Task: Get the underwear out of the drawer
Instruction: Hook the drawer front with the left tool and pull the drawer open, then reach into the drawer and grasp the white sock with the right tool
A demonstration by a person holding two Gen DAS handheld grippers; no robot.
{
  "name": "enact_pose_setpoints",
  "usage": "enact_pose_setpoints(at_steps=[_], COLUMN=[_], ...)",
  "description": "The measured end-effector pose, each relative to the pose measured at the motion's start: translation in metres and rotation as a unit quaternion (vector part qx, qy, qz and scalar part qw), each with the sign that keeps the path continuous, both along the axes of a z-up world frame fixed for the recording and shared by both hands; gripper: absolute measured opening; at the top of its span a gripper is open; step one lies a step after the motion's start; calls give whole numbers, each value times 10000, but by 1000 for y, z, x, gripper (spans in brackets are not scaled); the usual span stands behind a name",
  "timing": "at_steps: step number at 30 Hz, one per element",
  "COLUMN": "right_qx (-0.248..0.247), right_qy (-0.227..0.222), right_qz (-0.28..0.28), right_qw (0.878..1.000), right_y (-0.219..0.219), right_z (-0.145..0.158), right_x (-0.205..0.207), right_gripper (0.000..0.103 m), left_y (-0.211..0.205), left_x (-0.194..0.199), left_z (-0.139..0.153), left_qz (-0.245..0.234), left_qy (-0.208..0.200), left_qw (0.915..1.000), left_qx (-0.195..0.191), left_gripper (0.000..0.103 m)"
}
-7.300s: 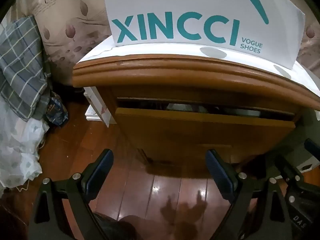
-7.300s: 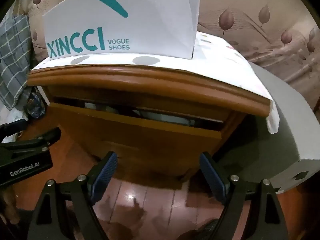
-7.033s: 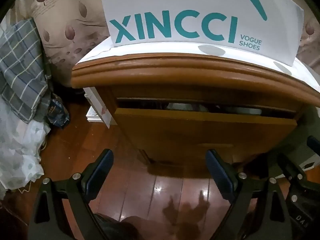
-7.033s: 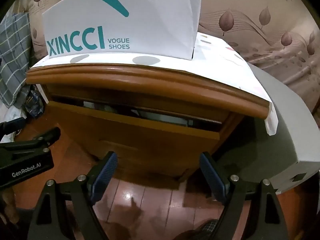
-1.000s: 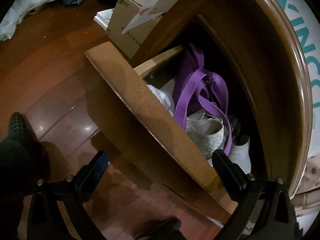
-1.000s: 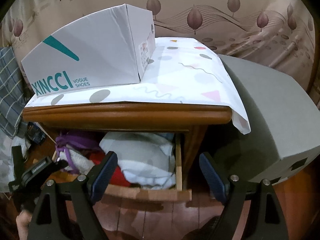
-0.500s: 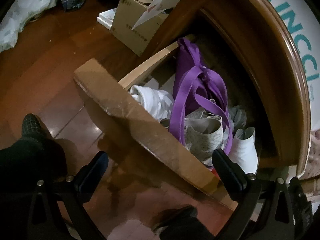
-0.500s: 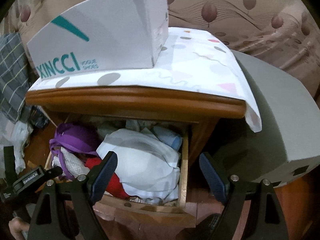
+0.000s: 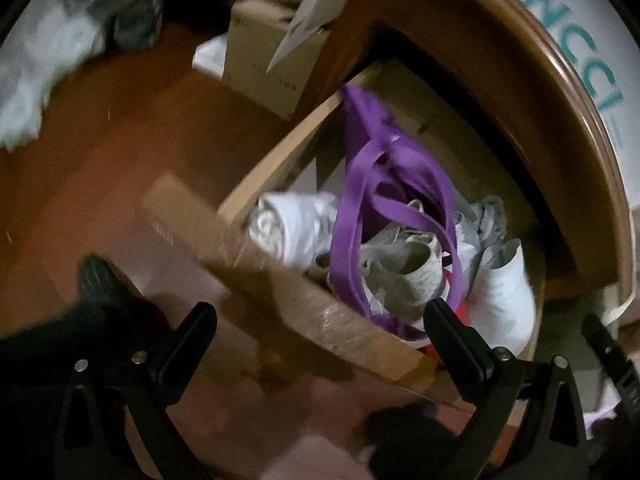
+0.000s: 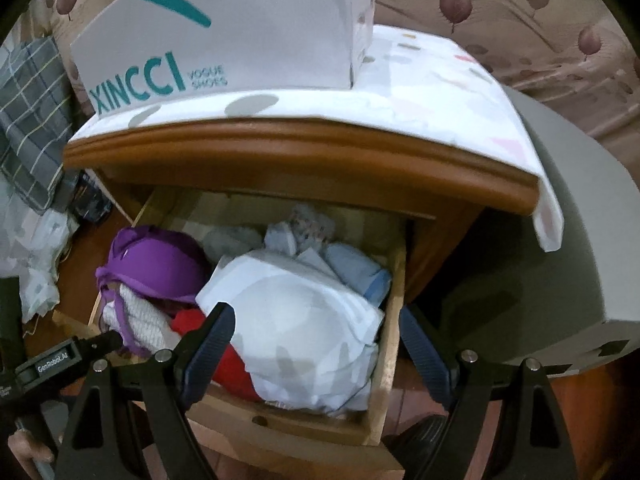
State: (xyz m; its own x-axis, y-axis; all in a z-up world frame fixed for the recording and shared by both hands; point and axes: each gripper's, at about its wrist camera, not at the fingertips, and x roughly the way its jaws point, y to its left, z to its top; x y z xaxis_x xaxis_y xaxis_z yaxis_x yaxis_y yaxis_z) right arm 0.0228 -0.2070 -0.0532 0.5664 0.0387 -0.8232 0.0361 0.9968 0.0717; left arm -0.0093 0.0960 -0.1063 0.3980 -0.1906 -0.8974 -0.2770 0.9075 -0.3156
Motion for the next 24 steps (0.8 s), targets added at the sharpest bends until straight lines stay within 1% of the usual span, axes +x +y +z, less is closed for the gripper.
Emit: enact_pose_setpoints(at_steps=[3,5,7,10,11,13,15,17,19,20,21,24], right_qx=[-8,9,42,118,129,62,-89,-276,-373,-401,-398,-302], right_qy=[122,186,265,379,435,516,559,542,545,571,617,810], right_qz=[134,252,346,492,563,641,746,810,863,870,887,981], right_qw=[9998,9995,9990,9980,9974,9966,9956,9949,9941,9938,9933,9914], right_y=[6,10,13,18,20,26,33,40,45,46,47,48], right_z=[-6,-8,-11,-16,-19,-23,-26,-29,-33,-35,-37,-48], right_x=[2,2,1,2,3,3,3,4,6,7,9,15], right_gripper=[86,86,86,86,86,86,86,86,86,86,86,86], left_y=[-8,-16,-20,-19,-18,-18,-20,-23,-25,-24,-25,-20], left_x=[6,8,10,4,0,-6,-11,-10,-3,2,7,31], left_z=[8,14,19,35,42,57,70,85,97,102,106,112], left_qz=[-168,-292,-401,-549,-626,-785,-941,-1156,-1252,-1274,-1266,-1185], left_qy=[-101,-138,-146,-211,-260,-464,-731,-1019,-1230,-1316,-1334,-1257], left_qw=[9986,9961,9938,9922,9906,9849,9757,9637,9541,9521,9529,9650], left_qx=[492,819,1027,1101,1190,1473,1837,2180,2427,2448,2413,1971], left_gripper=[103,103,102,101,101,101,101,102,102,102,102,102])
